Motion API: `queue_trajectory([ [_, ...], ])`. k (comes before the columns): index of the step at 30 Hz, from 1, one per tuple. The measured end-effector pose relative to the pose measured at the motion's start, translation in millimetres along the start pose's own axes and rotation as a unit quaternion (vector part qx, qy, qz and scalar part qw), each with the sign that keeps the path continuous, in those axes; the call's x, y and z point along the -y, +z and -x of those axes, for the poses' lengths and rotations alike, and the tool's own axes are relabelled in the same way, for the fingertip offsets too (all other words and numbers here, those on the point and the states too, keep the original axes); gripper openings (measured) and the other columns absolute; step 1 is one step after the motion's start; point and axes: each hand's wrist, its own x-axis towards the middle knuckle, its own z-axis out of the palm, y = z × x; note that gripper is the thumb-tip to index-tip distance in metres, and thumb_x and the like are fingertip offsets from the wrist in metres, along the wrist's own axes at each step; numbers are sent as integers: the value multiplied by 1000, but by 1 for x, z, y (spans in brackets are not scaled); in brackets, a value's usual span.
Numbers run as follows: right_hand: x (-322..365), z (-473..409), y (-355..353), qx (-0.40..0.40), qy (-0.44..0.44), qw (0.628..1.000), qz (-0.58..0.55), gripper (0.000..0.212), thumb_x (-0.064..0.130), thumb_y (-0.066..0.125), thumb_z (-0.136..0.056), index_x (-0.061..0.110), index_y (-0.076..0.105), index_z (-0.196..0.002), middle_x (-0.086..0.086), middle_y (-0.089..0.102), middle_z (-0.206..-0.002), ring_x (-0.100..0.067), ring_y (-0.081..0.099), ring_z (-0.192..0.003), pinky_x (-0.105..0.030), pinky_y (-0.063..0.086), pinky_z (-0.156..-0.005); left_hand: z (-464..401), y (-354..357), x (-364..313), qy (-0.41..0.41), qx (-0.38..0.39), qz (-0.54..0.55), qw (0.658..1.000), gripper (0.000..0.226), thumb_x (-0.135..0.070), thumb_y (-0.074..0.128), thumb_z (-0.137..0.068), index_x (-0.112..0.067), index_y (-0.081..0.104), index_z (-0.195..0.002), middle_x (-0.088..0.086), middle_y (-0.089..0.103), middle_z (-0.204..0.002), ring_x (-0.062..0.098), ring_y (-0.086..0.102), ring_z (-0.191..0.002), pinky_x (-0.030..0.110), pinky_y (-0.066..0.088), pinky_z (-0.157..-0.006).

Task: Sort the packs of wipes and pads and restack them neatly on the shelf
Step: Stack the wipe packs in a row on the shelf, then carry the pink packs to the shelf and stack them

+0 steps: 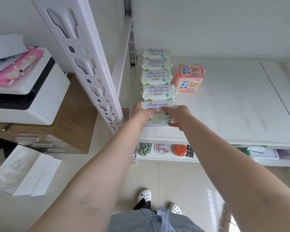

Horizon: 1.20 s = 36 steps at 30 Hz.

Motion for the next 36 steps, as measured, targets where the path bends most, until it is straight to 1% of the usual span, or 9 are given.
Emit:
queue_trajectory([
  [5, -1, 4, -5, -16, -16, 1000, 4, 37, 37, 76, -81, 11, 55, -98, -5, 62, -91, -26, 59, -96, -45, 55, -89, 3, 0, 0, 14, -27, -8, 1000, 60, -25, 81, -74, -16, 52, -125, 1, 65, -117, 18, 64, -89, 33, 53, -75],
  [8, 2, 12, -15, -30, -21, 999, 15, 50, 42, 73, -83, 6, 53, -112, -8, 58, -98, -28, 54, -94, -49, 52, -94, 14, 4, -6, 53, -69, -62, 994, 76, -30, 77, -78, -19, 37, -141, 2, 48, -139, 23, 56, -116, 40, 50, -95],
  [11, 2, 28, -31, -41, -37, 998, 19, 76, 47, 70, -84, 10, 40, -144, -8, 56, -123, -27, 55, -99, -39, 55, -80, 36, 12, -16, 176, -130, -132, 967, 71, -28, 70, -84, -15, 34, -144, 8, 41, -142, 24, 45, -129, 38, 39, -106],
  [14, -7, 46, -58, -72, -78, 994, -16, 72, 44, 69, -85, 13, 41, -144, -5, 55, -121, -22, 53, -99, -33, 50, -77, 72, 33, -24, 292, -140, -129, 937, 57, -17, 64, -88, -15, 41, -141, 3, 46, -139, 13, 48, -119, 23, 39, -96],
  [16, -24, 58, -82, -91, -95, 990, -46, 67, 40, 72, -84, 14, 46, -139, -6, 57, -113, -21, 54, -97, -36, 50, -90, 95, 61, -20, 307, -84, -115, 941, 51, -14, 61, -90, -18, 45, -138, -1, 50, -137, 9, 51, -115, 18, 37, -91],
  [21, -114, 94, -167, -158, -86, 982, -51, 59, 35, 74, -82, 14, 54, -133, -5, 62, -111, -20, 59, -98, -37, 48, -94, 148, 155, 20, 257, 124, -151, 946, 48, -10, 61, -89, -17, 48, -135, 2, 58, -129, 16, 56, -115, 26, 42, -99],
  [25, -216, 139, -249, -230, -55, 971, -44, 53, 31, 75, -81, 13, 59, -128, -9, 65, -117, -20, 61, -98, -30, 47, -82, 201, 233, 80, 217, 221, -206, 928, 47, -7, 63, -88, -13, 51, -133, 8, 60, -126, 20, 59, -109, 26, 44, -94],
  [28, -297, 181, -305, -255, 11, 966, -35, 53, 32, 76, -81, 18, 58, -129, -11, 66, -114, -18, 60, -86, -24, 45, -67, 245, 289, 132, 183, 288, -273, 899, 50, -10, 64, -87, -13, 49, -135, 11, 57, -130, 24, 58, -114, 28, 45, -92],
  [36, -454, 279, -422, -339, 124, 932, -21, 53, 30, 74, -83, 17, 56, -132, -8, 62, -121, -27, 60, -111, -36, 48, -94, 345, 400, 239, 164, 404, -422, 795, 55, -16, 69, -85, -12, 49, -136, 12, 56, -133, 23, 54, -121, 31, 42, -102],
])
